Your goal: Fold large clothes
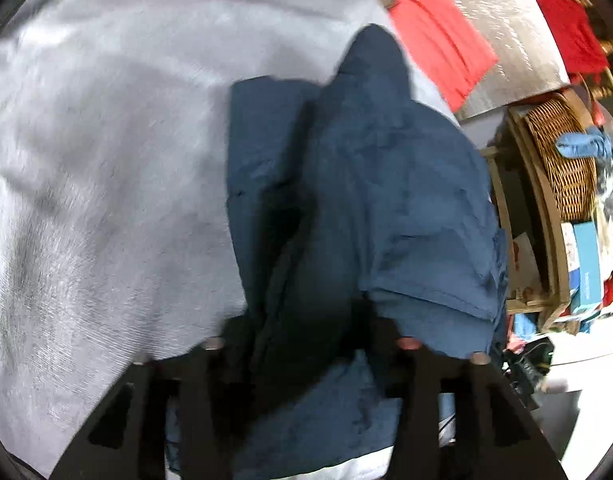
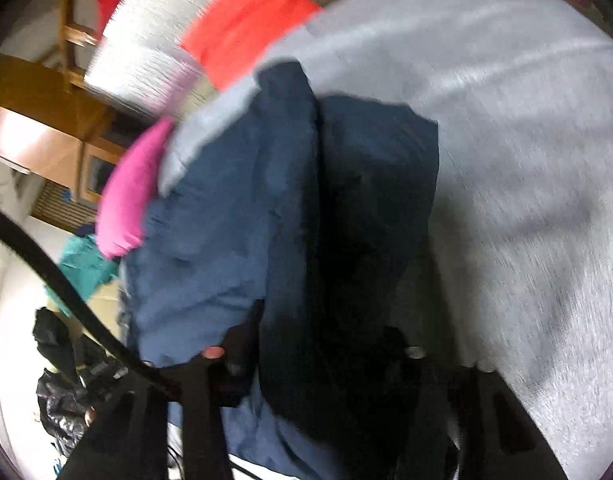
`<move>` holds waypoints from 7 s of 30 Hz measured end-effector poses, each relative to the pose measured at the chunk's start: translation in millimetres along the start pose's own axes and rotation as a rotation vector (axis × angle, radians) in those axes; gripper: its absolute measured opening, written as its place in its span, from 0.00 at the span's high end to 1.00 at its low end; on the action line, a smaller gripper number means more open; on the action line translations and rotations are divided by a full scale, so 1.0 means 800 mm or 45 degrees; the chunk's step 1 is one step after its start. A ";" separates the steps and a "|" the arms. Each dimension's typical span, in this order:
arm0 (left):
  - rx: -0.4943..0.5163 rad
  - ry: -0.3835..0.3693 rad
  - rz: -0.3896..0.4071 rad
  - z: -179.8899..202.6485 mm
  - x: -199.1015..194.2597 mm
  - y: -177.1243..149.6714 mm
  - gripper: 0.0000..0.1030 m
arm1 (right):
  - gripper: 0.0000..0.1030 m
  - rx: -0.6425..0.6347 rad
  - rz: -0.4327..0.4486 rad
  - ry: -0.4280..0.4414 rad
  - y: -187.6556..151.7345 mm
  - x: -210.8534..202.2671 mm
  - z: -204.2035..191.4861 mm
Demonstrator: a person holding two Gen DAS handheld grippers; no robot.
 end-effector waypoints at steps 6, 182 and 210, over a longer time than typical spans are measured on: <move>0.040 0.058 0.253 0.013 -0.058 0.053 0.36 | 0.30 0.010 0.201 -0.144 0.055 -0.081 0.018; 0.192 0.231 0.408 0.033 -0.036 -0.104 0.19 | 0.24 0.228 0.172 0.140 -0.048 -0.100 0.034; -0.069 0.189 0.437 0.017 0.034 -0.018 0.40 | 0.47 0.209 0.138 0.050 -0.006 -0.008 -0.027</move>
Point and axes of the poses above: each gripper's, at about its wrist camera, not at the fingertips, and x roughly the way its jaws point, z to its right, y to its top, the point moved 10 cm from there along x, roughly the way its jaws point, and after that the axes turned 11 degrees about -y, right-handed, at the moved point
